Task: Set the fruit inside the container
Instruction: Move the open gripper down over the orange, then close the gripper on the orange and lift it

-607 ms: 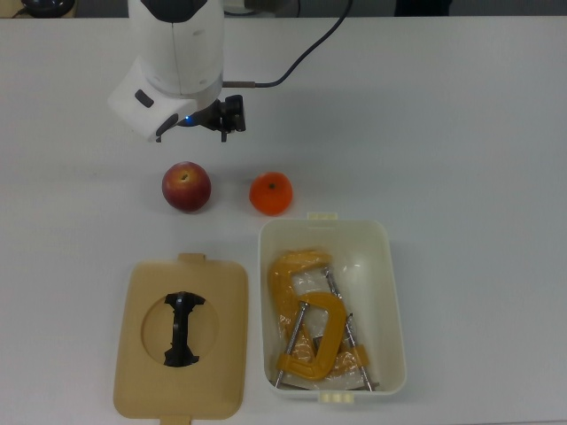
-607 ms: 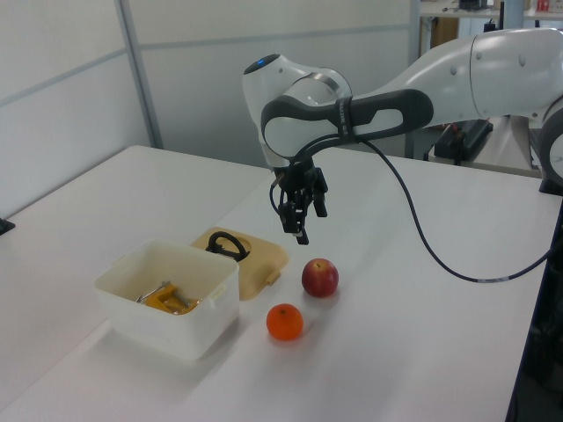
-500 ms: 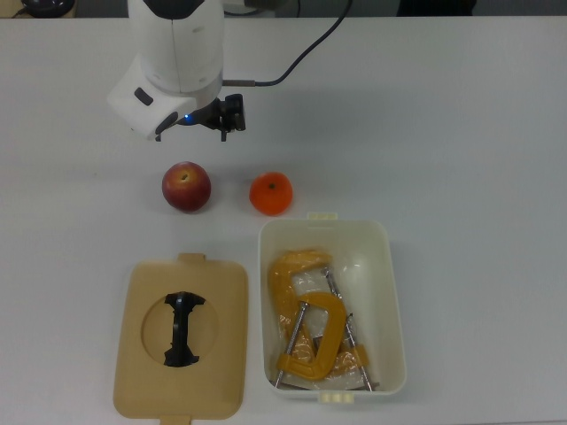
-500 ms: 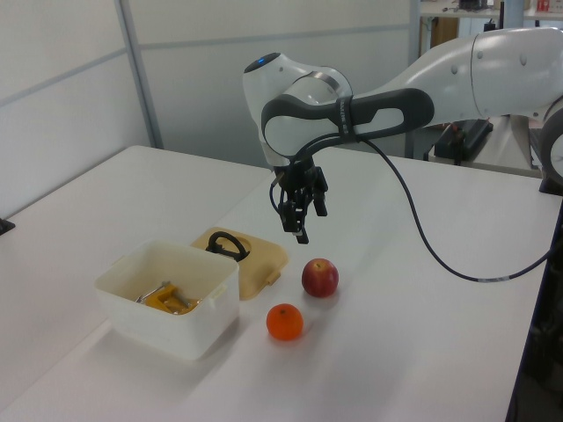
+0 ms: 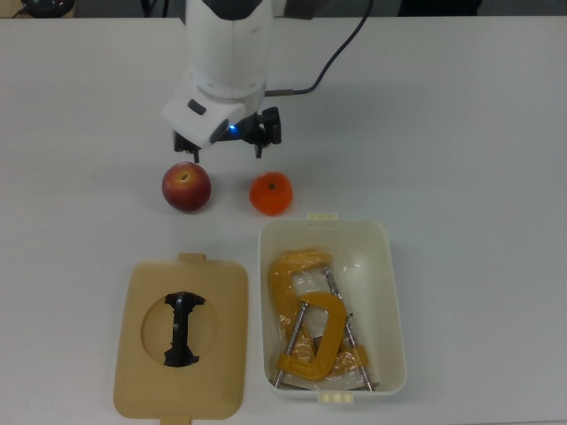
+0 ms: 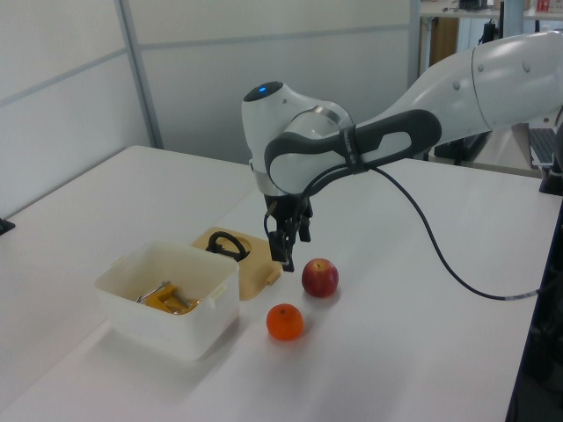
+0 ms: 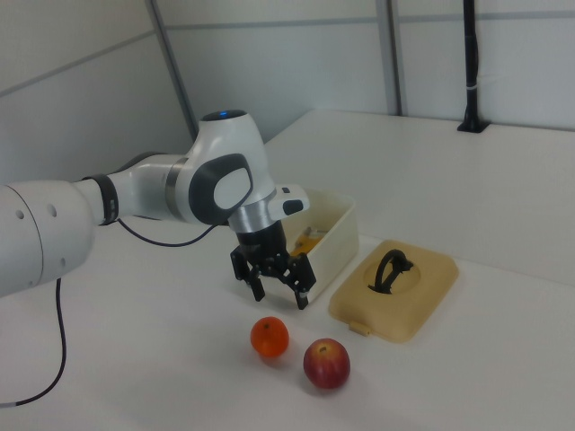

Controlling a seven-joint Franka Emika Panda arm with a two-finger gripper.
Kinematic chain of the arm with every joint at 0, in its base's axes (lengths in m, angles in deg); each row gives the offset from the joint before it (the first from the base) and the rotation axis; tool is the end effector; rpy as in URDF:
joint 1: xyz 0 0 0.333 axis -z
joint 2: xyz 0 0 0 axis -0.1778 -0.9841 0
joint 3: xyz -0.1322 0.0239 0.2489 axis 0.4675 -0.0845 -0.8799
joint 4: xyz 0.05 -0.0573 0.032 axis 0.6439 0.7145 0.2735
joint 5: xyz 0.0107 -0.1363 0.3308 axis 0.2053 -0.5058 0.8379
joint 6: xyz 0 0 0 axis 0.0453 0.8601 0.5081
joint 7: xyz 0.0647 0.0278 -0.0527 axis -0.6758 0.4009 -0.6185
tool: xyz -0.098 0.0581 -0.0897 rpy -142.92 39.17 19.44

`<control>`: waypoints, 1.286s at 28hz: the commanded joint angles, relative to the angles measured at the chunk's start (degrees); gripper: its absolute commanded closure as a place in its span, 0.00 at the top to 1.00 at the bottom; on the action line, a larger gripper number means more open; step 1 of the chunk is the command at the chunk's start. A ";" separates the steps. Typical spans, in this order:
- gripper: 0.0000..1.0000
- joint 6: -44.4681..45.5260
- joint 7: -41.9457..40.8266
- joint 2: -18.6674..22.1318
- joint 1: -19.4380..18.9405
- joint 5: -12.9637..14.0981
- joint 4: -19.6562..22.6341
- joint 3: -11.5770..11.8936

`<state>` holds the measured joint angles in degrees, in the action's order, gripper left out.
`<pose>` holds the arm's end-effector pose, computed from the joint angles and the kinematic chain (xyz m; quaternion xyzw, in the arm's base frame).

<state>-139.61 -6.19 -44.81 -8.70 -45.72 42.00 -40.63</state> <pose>0.5942 0.0236 0.3809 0.9958 0.0755 -0.0228 0.0460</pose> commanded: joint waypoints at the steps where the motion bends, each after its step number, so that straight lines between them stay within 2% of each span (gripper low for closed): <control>1: 1.00 -8.33 1.18 2.03 -1.98 3.26 6.19 0.38; 5: 1.00 -12.74 1.18 1.33 -2.42 4.32 7.95 0.38; 13: 1.00 -13.09 1.00 -1.39 -3.39 4.32 8.04 0.21; 31: 0.99 -14.06 0.91 -6.05 -5.32 2.66 7.78 0.21; 32: 0.92 -14.06 0.91 -6.14 -5.41 2.05 7.78 0.21; 33: 0.72 -14.06 0.91 -6.14 -5.50 0.65 7.78 0.21; 36: 0.37 -13.97 0.91 -6.14 -5.41 0.37 7.69 0.12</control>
<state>-152.04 -5.88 -51.11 -13.49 -43.83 49.17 -40.82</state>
